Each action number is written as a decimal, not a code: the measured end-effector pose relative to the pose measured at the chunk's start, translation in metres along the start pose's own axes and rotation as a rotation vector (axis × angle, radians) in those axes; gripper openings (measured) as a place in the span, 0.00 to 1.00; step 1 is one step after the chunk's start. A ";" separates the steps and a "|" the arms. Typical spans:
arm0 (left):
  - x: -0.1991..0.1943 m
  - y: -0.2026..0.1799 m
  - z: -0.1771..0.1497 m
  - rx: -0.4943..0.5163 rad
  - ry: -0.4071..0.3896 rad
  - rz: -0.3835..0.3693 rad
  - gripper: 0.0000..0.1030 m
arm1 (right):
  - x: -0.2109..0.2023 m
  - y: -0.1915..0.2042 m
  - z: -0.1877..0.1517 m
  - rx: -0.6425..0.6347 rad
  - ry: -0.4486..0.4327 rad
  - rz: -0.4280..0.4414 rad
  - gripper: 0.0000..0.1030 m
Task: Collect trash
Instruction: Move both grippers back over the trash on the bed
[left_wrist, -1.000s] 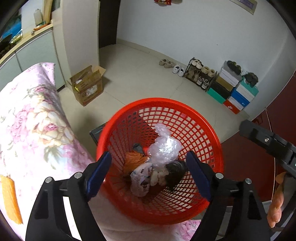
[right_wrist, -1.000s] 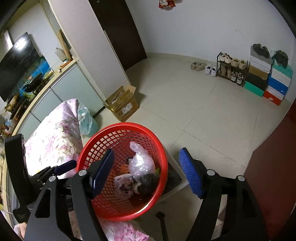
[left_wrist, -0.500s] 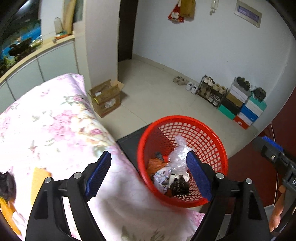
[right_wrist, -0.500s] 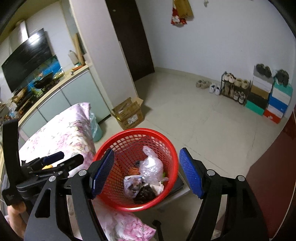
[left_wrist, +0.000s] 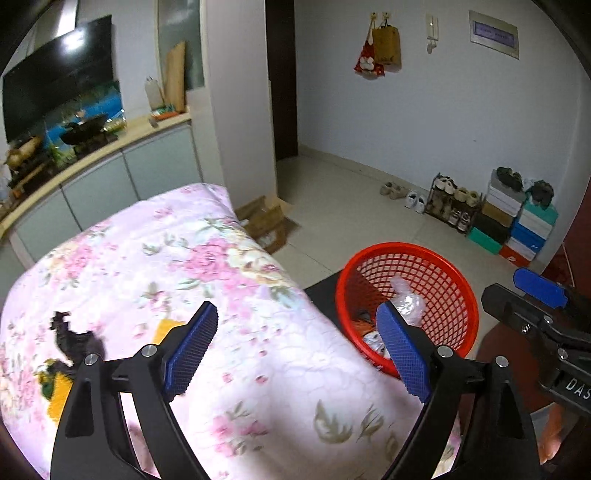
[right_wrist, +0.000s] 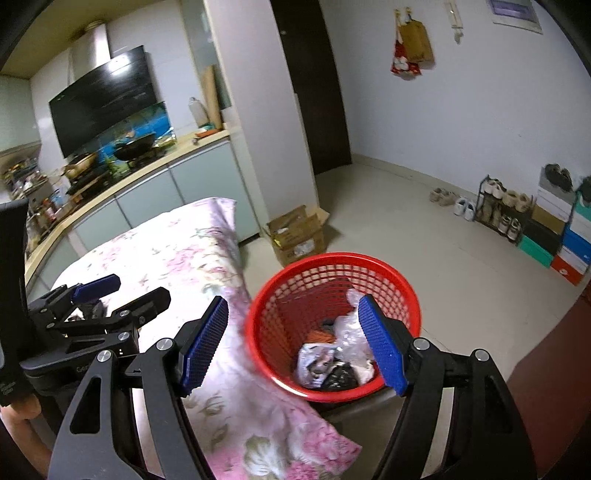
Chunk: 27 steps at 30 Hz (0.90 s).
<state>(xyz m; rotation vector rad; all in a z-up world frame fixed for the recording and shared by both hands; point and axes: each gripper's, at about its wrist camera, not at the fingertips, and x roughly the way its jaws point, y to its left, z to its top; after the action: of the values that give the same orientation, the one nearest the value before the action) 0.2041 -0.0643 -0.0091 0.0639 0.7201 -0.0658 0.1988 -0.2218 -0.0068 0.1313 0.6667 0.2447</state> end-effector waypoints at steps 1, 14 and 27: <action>-0.003 0.002 -0.002 -0.001 -0.005 0.006 0.83 | -0.001 0.003 -0.001 -0.005 -0.002 0.004 0.69; -0.039 0.050 -0.031 -0.073 -0.013 0.078 0.83 | -0.003 0.046 -0.018 -0.051 0.013 0.067 0.75; -0.082 0.157 -0.079 -0.255 0.014 0.195 0.83 | 0.008 0.090 -0.030 -0.114 0.062 0.143 0.77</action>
<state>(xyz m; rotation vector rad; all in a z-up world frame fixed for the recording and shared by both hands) 0.1039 0.1013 -0.0088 -0.1092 0.7279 0.2126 0.1697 -0.1321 -0.0165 0.0623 0.7046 0.4247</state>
